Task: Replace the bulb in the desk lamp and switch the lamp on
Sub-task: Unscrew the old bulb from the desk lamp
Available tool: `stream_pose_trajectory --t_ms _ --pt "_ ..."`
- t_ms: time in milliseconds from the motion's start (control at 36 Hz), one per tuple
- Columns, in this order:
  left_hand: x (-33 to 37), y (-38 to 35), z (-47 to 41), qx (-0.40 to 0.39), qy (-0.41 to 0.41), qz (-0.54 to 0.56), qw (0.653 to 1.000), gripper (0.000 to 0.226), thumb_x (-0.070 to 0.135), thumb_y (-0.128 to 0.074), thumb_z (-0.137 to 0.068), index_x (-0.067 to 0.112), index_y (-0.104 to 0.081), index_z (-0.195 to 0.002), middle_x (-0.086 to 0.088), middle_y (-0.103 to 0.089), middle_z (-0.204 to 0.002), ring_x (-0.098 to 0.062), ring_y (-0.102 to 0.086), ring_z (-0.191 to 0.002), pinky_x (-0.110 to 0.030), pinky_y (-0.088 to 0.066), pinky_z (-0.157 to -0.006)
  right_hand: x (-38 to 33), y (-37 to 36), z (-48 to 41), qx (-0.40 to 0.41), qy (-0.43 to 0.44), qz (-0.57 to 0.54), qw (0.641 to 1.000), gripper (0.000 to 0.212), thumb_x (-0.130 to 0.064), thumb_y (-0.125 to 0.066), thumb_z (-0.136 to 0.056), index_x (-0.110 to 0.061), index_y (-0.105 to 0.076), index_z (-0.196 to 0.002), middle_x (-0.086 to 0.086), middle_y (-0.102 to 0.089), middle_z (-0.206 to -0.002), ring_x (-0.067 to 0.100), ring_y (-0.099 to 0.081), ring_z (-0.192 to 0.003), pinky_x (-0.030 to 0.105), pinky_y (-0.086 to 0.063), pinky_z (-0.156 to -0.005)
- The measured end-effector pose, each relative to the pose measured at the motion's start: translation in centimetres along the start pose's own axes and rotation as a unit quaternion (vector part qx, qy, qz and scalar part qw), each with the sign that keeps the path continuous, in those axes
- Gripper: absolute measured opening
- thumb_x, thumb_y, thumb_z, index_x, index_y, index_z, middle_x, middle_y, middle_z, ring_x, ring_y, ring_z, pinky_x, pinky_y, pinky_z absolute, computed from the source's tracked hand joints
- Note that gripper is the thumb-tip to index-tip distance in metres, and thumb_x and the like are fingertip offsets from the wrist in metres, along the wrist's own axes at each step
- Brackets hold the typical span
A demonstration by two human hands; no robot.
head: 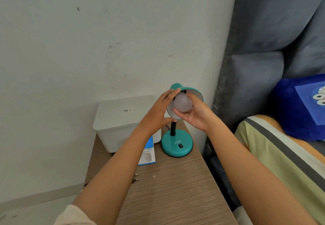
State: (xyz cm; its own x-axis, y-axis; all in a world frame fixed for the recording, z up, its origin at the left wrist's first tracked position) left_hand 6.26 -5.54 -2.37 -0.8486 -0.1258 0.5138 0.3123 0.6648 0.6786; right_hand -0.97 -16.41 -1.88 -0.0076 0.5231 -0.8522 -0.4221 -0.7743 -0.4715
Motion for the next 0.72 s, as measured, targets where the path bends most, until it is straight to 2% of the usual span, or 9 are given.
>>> stream_pose_trajectory --t_ms 56,111,139,167,278,389,528,639,722 --pt "0.1 -0.1 0.0 -0.002 0.001 0.001 1.0 0.094 0.012 -0.076 -0.075 0.041 -0.018 -0.142 0.002 -0.029 -0.148 0.0 -0.026 -0.133 -0.003 -0.02 -0.104 -0.4 0.2 0.1 0.039 0.045 0.142 0.988 0.038 -0.03 -0.059 -0.088 -0.011 -0.049 -0.12 0.01 -0.049 -0.125 0.025 -0.053 -0.112 0.033 -0.059 -0.075" --pt "0.2 0.0 -0.1 -0.001 0.002 0.006 1.0 0.094 0.011 -0.076 -0.075 0.042 -0.018 -0.141 0.001 -0.029 -0.148 -0.002 -0.026 -0.134 -0.003 -0.019 -0.104 -0.9 0.4 -0.1 0.124 0.132 0.392 0.902 0.059 -0.035 -0.062 -0.085 -0.008 -0.037 -0.13 0.005 -0.043 -0.12 0.018 -0.047 -0.101 0.03 -0.047 -0.075" --pt "0.1 0.0 -0.2 0.001 0.002 0.007 1.0 0.093 0.011 -0.076 -0.075 0.043 -0.018 -0.14 0.001 -0.029 -0.148 -0.001 -0.026 -0.134 -0.003 -0.019 -0.104 -1.0 0.4 -0.3 0.144 0.17 0.454 0.863 0.062 -0.036 -0.063 -0.084 -0.008 -0.034 -0.132 0.006 -0.041 -0.118 0.017 -0.044 -0.097 0.028 -0.04 -0.076" --pt "0.1 0.1 -0.2 0.004 0.003 0.008 1.0 0.093 0.012 -0.076 -0.075 0.043 -0.018 -0.14 0.001 -0.029 -0.148 -0.001 -0.026 -0.133 -0.002 -0.019 -0.104 -0.8 0.4 -0.6 0.148 0.185 0.467 0.852 0.063 -0.038 -0.062 -0.084 -0.008 -0.034 -0.132 0.008 -0.041 -0.12 0.017 -0.043 -0.096 0.027 -0.038 -0.075" --pt "0.1 -0.2 -0.2 -0.003 0.005 0.0 1.0 0.094 0.011 -0.076 -0.075 0.044 -0.016 -0.141 0.0 -0.028 -0.148 -0.001 -0.025 -0.134 -0.002 -0.019 -0.104 -0.3 0.9 -0.9 0.148 0.19 0.444 0.863 0.06 -0.044 -0.059 -0.084 -0.008 -0.038 -0.128 0.014 -0.051 -0.122 0.02 -0.049 -0.096 0.025 -0.039 -0.067" --pt "0.1 -0.1 -0.4 -0.006 0.012 0.001 1.0 0.095 0.012 -0.075 -0.076 0.049 -0.014 -0.139 0.001 -0.026 -0.149 -0.002 -0.025 -0.135 -0.001 -0.019 -0.102 -0.6 1.1 -0.9 0.157 0.202 0.449 0.856 0.058 -0.045 -0.059 -0.082 -0.01 -0.04 -0.124 0.014 -0.052 -0.12 0.026 -0.053 -0.105 0.033 -0.047 -0.078" --pt "0.5 0.1 -0.4 -0.014 0.01 0.003 1.0 0.095 0.009 -0.075 -0.077 0.047 -0.014 -0.139 0.001 -0.026 -0.149 0.001 -0.024 -0.133 0.001 -0.018 -0.101 -0.2 1.1 -0.3 0.15 0.209 0.451 0.855 0.055 -0.04 -0.06 -0.083 -0.009 -0.042 -0.125 0.014 -0.052 -0.12 0.026 -0.053 -0.105 0.031 -0.044 -0.076" --pt "1.3 0.6 -0.3 -0.031 0.015 0.003 0.999 0.093 0.005 -0.073 -0.078 0.042 -0.016 -0.141 0.001 -0.028 -0.148 0.0 -0.027 -0.132 -0.003 -0.022 -0.102 0.0 1.2 0.6 0.147 0.203 0.455 0.854 0.057 -0.039 -0.062 -0.081 -0.011 -0.041 -0.127 0.014 -0.05 -0.122 0.027 -0.051 -0.11 0.035 -0.047 -0.085" --pt "2.1 0.9 -0.1 -0.037 0.018 -0.004 0.999 0.088 0.007 -0.07 -0.08 0.037 -0.017 -0.144 0.001 -0.029 -0.147 -0.001 -0.028 -0.13 -0.005 -0.024 -0.103 0.0 1.4 1.9 0.148 0.208 0.451 0.855 0.058 -0.039 -0.062 -0.081 -0.015 -0.04 -0.128 0.013 -0.049 -0.121 0.026 -0.052 -0.107 0.028 -0.045 -0.074"
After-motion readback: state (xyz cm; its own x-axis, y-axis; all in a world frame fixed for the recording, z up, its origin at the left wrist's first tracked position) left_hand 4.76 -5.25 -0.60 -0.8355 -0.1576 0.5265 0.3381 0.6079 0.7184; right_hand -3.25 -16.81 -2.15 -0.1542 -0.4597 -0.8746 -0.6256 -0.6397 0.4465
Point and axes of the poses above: each hand's wrist, its own z-axis away from the middle knuckle, its own y-axis out of the back of the hand, x = y × z, the point moved 4 cm from there along -z, towards the middle knuckle
